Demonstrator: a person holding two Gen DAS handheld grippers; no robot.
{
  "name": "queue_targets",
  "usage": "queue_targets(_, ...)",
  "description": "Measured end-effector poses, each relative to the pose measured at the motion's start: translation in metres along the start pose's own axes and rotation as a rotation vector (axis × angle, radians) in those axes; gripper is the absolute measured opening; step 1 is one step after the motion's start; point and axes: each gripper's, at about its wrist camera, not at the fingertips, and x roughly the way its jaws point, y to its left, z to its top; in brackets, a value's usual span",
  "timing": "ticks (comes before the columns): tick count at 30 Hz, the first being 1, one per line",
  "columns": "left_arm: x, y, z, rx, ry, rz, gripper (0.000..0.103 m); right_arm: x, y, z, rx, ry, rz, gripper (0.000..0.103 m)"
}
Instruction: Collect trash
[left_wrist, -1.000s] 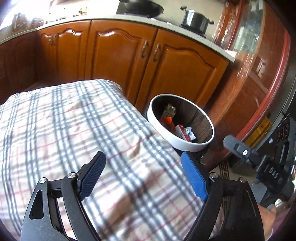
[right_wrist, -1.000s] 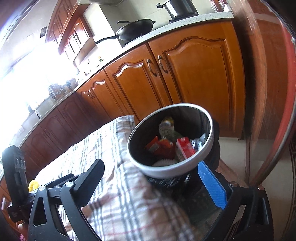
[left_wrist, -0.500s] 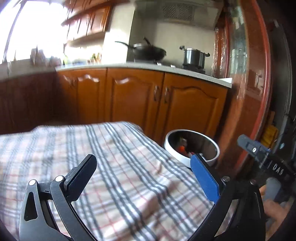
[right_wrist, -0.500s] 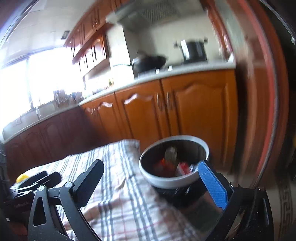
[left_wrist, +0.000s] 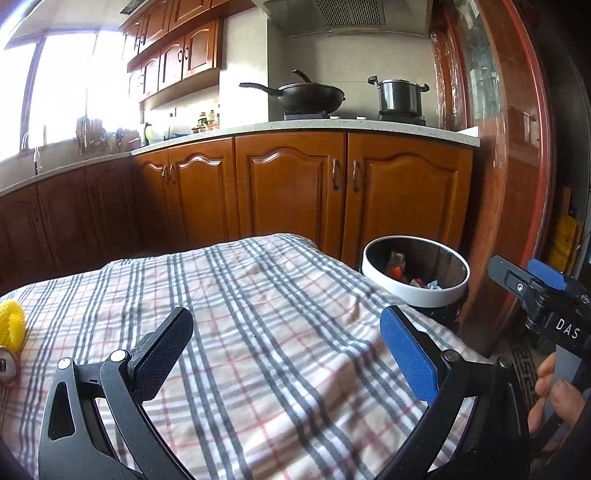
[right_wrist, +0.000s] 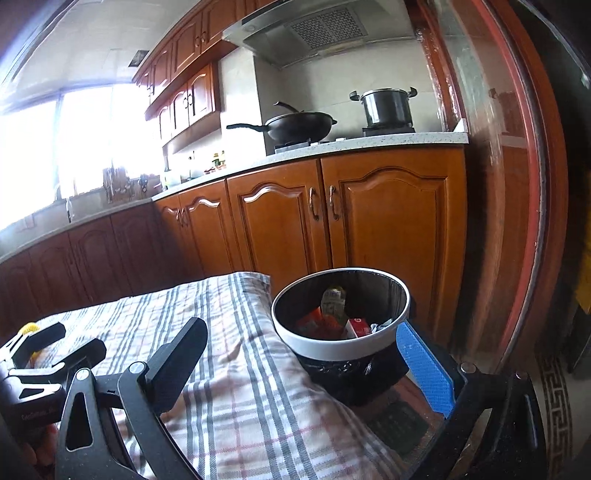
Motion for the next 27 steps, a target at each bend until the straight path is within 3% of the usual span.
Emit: queue_targets(27,-0.0058,0.0015,0.0014,-0.018,-0.014,0.039,0.103,-0.0006,0.0069,-0.0036,-0.036,0.002,0.012,0.103)
